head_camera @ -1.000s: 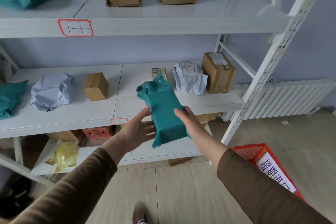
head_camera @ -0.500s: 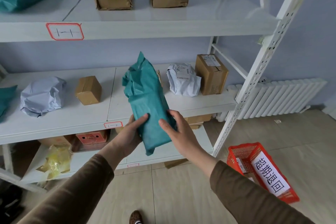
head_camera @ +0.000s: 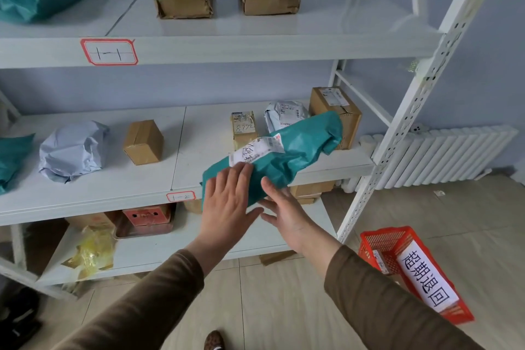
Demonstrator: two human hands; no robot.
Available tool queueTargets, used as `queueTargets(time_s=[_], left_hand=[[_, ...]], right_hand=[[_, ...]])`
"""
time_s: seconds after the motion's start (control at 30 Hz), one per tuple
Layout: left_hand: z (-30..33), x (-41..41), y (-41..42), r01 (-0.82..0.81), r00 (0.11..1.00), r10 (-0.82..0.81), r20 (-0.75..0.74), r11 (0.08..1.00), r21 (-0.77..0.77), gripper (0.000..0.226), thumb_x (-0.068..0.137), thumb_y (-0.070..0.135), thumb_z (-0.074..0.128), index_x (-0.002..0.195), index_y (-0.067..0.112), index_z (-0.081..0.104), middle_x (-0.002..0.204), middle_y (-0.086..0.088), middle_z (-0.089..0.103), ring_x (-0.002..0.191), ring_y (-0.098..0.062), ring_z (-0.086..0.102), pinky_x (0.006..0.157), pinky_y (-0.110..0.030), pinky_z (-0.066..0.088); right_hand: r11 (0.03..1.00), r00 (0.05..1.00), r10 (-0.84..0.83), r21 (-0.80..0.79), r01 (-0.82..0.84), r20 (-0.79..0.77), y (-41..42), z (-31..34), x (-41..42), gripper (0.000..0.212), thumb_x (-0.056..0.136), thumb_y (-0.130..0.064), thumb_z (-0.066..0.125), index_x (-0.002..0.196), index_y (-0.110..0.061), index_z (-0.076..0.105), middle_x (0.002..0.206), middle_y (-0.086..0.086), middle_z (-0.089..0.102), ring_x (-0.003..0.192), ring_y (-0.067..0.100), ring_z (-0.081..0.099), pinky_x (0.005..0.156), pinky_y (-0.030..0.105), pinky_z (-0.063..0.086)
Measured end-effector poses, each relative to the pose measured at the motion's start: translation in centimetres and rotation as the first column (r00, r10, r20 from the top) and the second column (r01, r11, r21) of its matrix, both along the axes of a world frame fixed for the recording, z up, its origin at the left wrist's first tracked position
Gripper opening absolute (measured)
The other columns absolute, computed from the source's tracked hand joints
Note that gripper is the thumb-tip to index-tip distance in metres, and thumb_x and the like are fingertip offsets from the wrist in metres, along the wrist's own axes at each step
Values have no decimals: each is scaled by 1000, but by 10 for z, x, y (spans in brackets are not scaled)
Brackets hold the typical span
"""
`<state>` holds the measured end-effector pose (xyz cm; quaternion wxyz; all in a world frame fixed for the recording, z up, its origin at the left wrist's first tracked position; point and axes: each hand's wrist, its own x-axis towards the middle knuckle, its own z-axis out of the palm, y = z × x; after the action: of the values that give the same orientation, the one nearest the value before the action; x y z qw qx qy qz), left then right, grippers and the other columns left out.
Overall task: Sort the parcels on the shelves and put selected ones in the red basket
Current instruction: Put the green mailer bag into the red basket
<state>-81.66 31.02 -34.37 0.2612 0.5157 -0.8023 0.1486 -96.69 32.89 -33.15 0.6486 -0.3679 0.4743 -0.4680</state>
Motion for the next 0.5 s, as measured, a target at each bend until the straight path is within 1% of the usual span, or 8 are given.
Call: queueTargets(time_s=[0.07,0.1,0.17,0.27,0.33,0.4,0.43,0.5], left_hand=[[-2,-5,9,79,997,-79,8,996,37,89,79,57,74,152,16,44,146,-5,53,123,-27,52,102,-42,42],[-2,-7,13,129,991,-130,8,990,54,87,80,57,71,153,19,43,146,-2,52,122,-25,51,101,-40,41],[2,-12,19,242,970,-241,-31,966,94,78,84,54,66,153,25,45,147,5,51,120,-22,50,97,-37,39],[12,-10,19,356,907,-301,-294,922,155,54,90,42,63,141,30,56,139,15,57,117,-18,47,96,-41,43],[13,-3,10,345,830,-180,-527,909,233,44,92,34,65,136,34,56,134,25,53,122,-14,42,102,-45,46],[17,4,0,351,724,17,-689,852,390,53,93,34,70,141,40,47,134,34,43,132,-11,37,108,-40,45],[19,6,-4,384,670,115,-734,792,474,60,93,37,73,145,41,43,139,29,42,135,-11,38,107,-34,44],[18,11,-11,526,553,288,-782,607,596,73,89,44,76,151,36,39,149,11,46,134,-15,46,99,-24,43]], right_hand=[[996,994,-88,6,88,68,-6,-5,-9,110,54,-73,85,147,-38,38,143,-3,60,131,22,56,113,55,40],[992,989,-124,15,124,83,-9,-7,-14,109,56,-69,87,147,-38,36,142,0,60,129,24,58,112,55,43],[987,983,-164,15,163,81,-15,-10,-23,93,69,-57,84,146,-37,36,139,3,63,126,26,62,106,54,50],[985,982,-173,14,172,71,-20,-12,-34,77,78,-53,81,145,-37,46,132,3,70,123,27,64,97,48,56],[986,984,-168,22,167,56,-21,-12,-40,70,80,-56,76,143,-37,51,129,1,72,122,27,64,97,47,55],[987,987,-157,28,157,24,-22,-14,-45,68,81,-61,74,141,-37,55,127,-3,73,123,27,65,102,48,53],[988,989,-151,28,151,9,-22,-14,-47,67,81,-62,73,140,-36,56,126,-4,74,123,26,65,104,49,53],[989,989,-144,38,145,-23,-23,-12,-48,65,79,-64,70,137,-35,59,121,-6,76,119,25,67,103,47,53]])
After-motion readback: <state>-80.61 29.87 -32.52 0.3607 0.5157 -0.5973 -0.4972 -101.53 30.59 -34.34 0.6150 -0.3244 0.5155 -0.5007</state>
